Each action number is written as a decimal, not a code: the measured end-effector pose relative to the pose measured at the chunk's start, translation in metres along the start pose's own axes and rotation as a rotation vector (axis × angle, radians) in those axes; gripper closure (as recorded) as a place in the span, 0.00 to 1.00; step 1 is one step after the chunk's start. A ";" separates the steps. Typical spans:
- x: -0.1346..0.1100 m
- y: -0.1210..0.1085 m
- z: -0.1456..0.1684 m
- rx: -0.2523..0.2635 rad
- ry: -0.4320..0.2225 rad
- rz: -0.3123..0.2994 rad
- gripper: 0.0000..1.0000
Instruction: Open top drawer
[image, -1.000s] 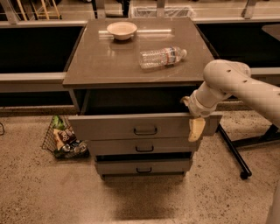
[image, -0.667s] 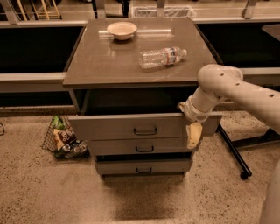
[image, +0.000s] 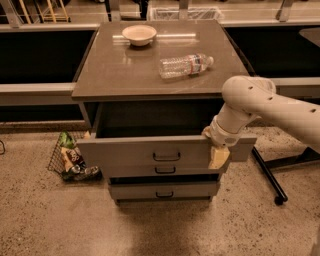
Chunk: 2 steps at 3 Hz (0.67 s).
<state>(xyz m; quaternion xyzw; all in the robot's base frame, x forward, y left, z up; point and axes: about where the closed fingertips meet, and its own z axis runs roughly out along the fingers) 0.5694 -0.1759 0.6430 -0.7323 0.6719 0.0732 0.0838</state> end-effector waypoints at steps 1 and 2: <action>-0.007 0.025 -0.009 -0.017 -0.004 0.021 0.63; -0.012 0.050 -0.015 -0.018 -0.024 0.056 0.86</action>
Offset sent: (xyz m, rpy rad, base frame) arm -0.0796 0.0044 0.0253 0.0480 0.0389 -0.0949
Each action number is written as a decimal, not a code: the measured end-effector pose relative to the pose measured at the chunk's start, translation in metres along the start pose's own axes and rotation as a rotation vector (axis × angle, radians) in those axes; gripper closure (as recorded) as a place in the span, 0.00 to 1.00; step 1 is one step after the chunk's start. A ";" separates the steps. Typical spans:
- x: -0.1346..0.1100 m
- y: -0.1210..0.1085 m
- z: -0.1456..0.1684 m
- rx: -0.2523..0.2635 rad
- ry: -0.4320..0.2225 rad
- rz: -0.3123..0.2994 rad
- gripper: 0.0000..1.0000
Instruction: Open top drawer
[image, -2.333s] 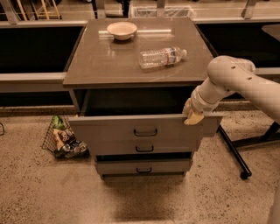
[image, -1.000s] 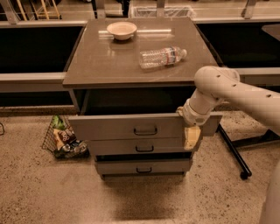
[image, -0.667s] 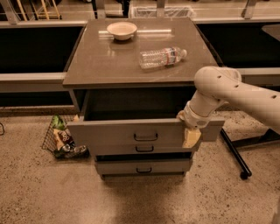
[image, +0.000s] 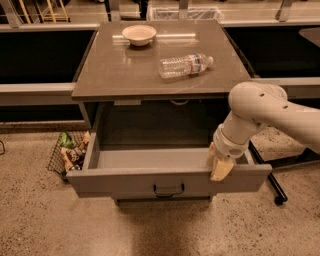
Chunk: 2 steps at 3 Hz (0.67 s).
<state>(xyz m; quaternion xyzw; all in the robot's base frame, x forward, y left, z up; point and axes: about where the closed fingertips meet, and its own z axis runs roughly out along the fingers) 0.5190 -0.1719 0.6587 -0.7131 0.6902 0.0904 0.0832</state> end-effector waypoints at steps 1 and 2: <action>-0.007 0.021 -0.001 0.019 -0.041 0.028 1.00; -0.006 0.024 0.000 0.020 -0.045 0.032 0.84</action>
Offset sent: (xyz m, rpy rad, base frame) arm -0.0188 0.0047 0.0026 0.0362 -0.0088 -0.0284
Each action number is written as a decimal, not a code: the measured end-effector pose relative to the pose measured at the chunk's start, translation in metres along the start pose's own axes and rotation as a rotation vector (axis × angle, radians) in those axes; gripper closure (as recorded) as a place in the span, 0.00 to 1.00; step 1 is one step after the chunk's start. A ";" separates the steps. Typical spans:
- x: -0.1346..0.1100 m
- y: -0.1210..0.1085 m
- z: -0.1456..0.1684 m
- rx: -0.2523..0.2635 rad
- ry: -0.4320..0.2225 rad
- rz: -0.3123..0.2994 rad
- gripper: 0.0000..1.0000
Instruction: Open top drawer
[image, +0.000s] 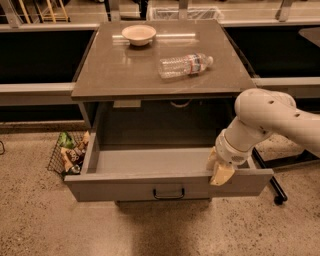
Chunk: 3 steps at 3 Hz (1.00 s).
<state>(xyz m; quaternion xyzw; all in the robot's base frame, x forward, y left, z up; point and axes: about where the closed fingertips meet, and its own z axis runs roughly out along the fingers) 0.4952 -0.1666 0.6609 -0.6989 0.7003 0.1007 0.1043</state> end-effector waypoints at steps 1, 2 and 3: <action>0.000 0.000 0.000 0.000 0.000 0.000 0.60; 0.000 0.000 0.000 0.000 0.000 -0.001 0.37; -0.012 -0.003 -0.037 0.051 0.023 -0.057 0.14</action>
Offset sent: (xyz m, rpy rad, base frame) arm 0.0010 -0.0002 0.0030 -0.0009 -0.0025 0.0077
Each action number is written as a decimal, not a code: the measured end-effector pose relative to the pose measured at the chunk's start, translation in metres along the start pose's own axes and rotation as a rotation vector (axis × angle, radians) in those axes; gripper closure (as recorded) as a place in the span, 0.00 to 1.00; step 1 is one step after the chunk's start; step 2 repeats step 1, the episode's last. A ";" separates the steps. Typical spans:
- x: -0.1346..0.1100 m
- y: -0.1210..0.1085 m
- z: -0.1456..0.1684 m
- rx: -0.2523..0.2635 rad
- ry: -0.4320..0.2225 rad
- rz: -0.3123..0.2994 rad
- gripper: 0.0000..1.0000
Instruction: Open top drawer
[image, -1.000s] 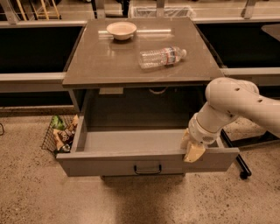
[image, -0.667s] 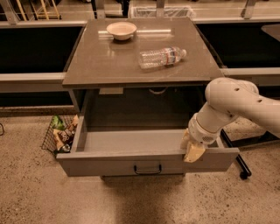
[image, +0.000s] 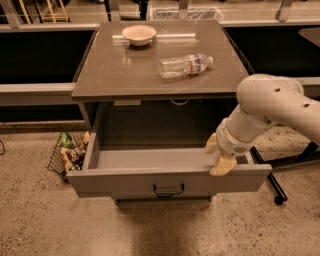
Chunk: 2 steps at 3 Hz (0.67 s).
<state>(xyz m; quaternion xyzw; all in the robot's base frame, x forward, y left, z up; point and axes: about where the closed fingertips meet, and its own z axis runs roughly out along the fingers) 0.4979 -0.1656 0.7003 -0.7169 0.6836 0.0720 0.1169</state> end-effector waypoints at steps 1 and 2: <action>-0.019 -0.009 -0.047 0.062 0.058 -0.074 0.00; -0.019 -0.009 -0.047 0.062 0.058 -0.074 0.00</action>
Offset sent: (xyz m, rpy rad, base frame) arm 0.0000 0.0000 0.0000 0.0000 0.0000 0.0000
